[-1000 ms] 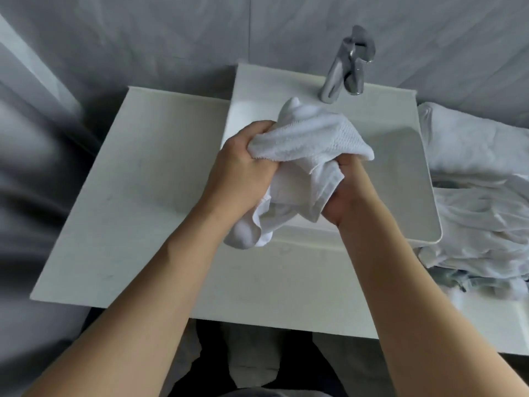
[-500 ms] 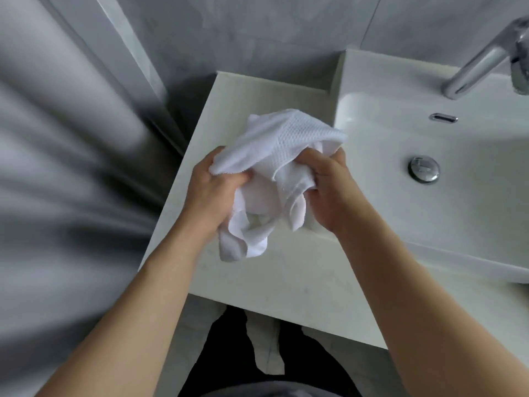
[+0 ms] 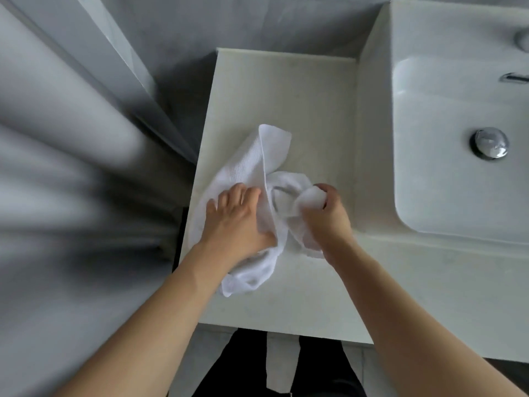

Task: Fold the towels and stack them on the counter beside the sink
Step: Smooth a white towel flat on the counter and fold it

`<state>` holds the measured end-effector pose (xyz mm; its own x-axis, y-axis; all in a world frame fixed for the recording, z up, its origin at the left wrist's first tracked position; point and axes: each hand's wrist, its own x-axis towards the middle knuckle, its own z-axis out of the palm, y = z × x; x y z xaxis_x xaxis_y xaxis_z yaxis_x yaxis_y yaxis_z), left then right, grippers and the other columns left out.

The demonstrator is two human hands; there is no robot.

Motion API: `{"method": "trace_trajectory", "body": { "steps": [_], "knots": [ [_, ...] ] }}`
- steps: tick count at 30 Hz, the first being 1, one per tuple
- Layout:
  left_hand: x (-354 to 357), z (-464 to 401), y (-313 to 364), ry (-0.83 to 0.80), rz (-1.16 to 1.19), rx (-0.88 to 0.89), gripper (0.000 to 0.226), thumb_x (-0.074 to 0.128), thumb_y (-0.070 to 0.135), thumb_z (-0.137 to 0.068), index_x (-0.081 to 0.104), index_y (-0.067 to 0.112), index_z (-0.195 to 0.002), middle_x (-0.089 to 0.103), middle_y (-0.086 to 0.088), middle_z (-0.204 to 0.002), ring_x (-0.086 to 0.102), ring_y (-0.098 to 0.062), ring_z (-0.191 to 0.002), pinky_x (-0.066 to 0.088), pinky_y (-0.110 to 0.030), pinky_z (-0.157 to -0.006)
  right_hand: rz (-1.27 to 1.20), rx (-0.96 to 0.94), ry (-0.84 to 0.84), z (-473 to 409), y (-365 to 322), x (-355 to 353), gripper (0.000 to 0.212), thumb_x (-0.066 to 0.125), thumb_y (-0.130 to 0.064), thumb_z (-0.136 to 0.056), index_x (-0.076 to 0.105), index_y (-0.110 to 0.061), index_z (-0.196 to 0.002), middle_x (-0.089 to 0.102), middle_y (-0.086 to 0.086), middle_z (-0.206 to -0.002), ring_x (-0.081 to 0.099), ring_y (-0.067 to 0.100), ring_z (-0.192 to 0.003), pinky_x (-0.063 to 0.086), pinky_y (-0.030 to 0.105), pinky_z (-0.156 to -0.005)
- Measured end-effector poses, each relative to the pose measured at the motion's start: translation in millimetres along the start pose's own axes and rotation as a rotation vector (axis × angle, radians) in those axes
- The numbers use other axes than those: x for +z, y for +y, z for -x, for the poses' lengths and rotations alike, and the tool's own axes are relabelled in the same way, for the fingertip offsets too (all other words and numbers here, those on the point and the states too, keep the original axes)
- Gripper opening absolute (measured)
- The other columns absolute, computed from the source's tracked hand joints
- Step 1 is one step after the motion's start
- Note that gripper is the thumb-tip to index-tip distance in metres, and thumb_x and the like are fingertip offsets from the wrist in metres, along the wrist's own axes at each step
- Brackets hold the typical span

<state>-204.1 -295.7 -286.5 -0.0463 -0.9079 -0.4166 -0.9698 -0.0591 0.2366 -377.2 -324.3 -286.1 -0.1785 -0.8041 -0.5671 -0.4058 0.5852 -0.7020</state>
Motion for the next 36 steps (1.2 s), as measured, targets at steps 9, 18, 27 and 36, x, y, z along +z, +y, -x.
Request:
{"method": "trace_trajectory", "body": {
  "steps": [9, 18, 27, 36],
  "knots": [
    [-3, 5, -9, -0.245, -0.065, 0.008, 0.112, 0.056, 0.082, -0.072, 0.013, 0.016, -0.152, -0.007, -0.006, -0.166, -0.001, -0.025, -0.153, 0.020, -0.052, -0.118, 0.894, -0.191, -0.217, 3, -4, -25, 0.040, 0.044, -0.014, -0.082, 0.064, -0.027, -0.114, 0.061, 0.002, -0.114, 0.056, 0.028, -0.103, 0.045, 0.032, -0.086],
    [-9, 1, -34, -0.293, 0.267, 0.059, 0.044, 0.045, 0.044, -0.102, 0.049, 0.016, -0.136, 0.007, 0.007, -0.166, 0.008, -0.009, -0.151, 0.020, -0.034, -0.118, 0.318, -0.049, -0.131, -54, -72, 0, 0.032, 0.051, -0.015, -0.083, 0.063, -0.013, -0.112, 0.065, 0.009, -0.098, 0.062, 0.028, -0.092, 0.049, 0.032, -0.074],
    [-49, -11, -75, 0.082, 1.641, -0.399, 0.021, 0.050, 0.022, -0.105, 0.069, 0.019, -0.110, 0.076, -0.004, -0.102, 0.072, -0.020, -0.098, 0.057, -0.034, -0.085, -0.086, 0.198, -0.119, -66, -65, 44, 0.025, 0.068, -0.023, -0.077, 0.057, -0.015, -0.097, 0.051, 0.005, -0.071, 0.045, 0.018, -0.053, 0.036, 0.024, -0.050],
    [-58, -6, -69, -0.013, 1.859, -0.379, 0.027, 0.053, 0.024, -0.101, 0.069, 0.012, -0.119, 0.074, -0.012, -0.109, 0.072, -0.023, -0.098, 0.057, -0.034, -0.083, -0.071, 0.256, -0.132, -76, -69, 61, 0.024, 0.072, -0.017, -0.082, 0.066, -0.004, -0.101, 0.067, 0.014, -0.093, 0.066, 0.028, -0.086, 0.057, 0.039, -0.080]
  ]
}}
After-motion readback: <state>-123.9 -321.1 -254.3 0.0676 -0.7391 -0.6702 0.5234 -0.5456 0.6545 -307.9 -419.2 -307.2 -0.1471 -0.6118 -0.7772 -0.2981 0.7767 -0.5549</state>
